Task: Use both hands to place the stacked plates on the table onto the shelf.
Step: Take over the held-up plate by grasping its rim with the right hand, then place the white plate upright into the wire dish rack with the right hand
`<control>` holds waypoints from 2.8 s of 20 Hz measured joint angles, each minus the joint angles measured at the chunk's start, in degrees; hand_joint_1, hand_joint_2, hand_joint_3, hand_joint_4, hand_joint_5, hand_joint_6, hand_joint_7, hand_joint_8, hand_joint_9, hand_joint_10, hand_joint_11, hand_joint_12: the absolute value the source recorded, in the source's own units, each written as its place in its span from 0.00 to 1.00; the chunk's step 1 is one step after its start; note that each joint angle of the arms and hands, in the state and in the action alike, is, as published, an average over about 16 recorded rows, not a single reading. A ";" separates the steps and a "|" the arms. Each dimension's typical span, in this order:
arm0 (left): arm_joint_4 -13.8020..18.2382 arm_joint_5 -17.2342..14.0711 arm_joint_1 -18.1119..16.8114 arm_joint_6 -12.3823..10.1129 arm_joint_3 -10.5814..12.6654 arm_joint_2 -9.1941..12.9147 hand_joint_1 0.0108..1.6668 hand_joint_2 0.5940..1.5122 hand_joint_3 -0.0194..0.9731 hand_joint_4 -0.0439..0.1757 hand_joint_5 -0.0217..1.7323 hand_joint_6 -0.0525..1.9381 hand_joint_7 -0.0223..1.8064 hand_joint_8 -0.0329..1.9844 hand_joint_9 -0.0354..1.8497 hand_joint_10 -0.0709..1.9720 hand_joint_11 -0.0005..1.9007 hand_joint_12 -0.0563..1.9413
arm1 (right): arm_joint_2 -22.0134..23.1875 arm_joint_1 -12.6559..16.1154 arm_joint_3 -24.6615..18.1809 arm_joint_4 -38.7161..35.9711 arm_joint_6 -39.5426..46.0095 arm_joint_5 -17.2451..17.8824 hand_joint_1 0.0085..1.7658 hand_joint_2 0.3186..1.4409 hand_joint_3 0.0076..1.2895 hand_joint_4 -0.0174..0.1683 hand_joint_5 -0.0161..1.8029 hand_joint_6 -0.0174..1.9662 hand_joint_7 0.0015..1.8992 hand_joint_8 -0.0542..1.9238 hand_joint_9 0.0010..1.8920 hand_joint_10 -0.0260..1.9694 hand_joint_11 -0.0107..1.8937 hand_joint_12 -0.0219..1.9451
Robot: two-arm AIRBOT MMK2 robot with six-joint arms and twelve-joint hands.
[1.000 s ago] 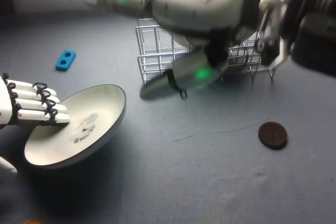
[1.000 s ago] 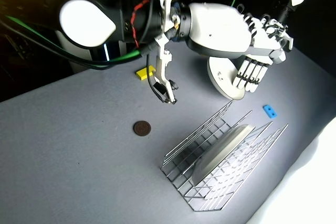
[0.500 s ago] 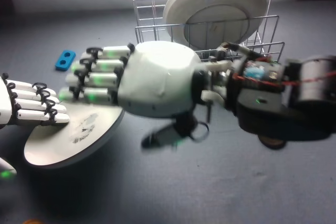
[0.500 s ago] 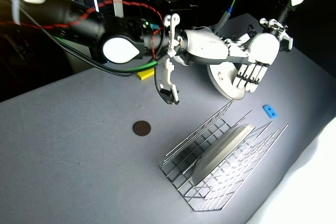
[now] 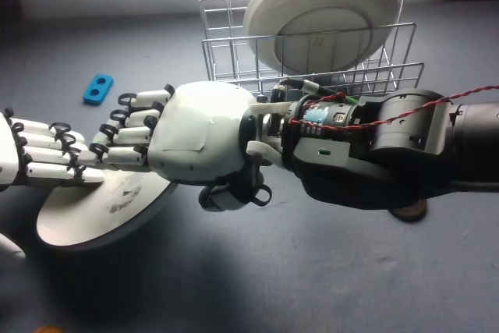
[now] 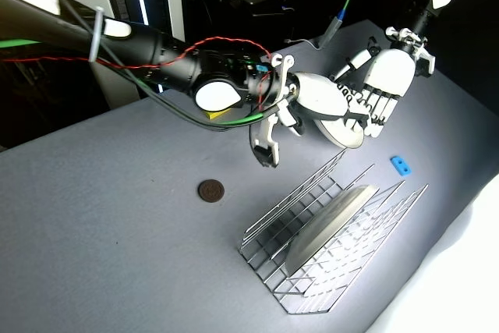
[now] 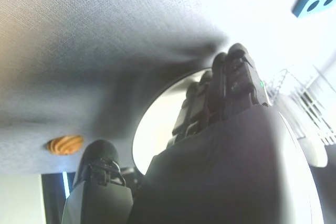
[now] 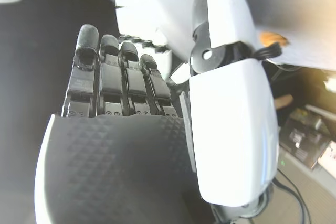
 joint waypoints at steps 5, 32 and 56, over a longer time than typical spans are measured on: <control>0.28 0.02 -0.15 -0.04 0.01 -0.02 0.00 0.58 0.04 0.16 0.00 0.01 0.00 0.00 0.03 0.04 0.01 0.03 | -2.68 -0.27 1.09 1.51 0.07 -1.38 0.70 0.62 0.00 0.11 0.03 0.02 0.05 0.04 0.09 0.02 0.01 0.38; 4.12 -0.58 -3.82 -0.98 0.64 -0.19 0.00 0.58 0.04 0.17 0.00 0.01 0.00 0.01 0.03 0.04 0.01 0.03 | -8.27 -0.11 4.53 3.02 -1.48 2.86 0.67 0.58 0.00 0.05 0.49 0.24 0.54 0.22 0.65 0.04 0.53 0.60; 8.68 -6.67 -20.14 -5.08 1.99 3.75 0.00 0.56 0.03 0.19 0.02 0.03 0.02 0.02 0.03 0.04 0.01 0.03 | 8.91 1.54 -13.16 5.82 -0.62 0.49 0.68 0.58 0.00 0.07 0.52 0.40 0.58 0.36 0.69 0.10 0.52 0.61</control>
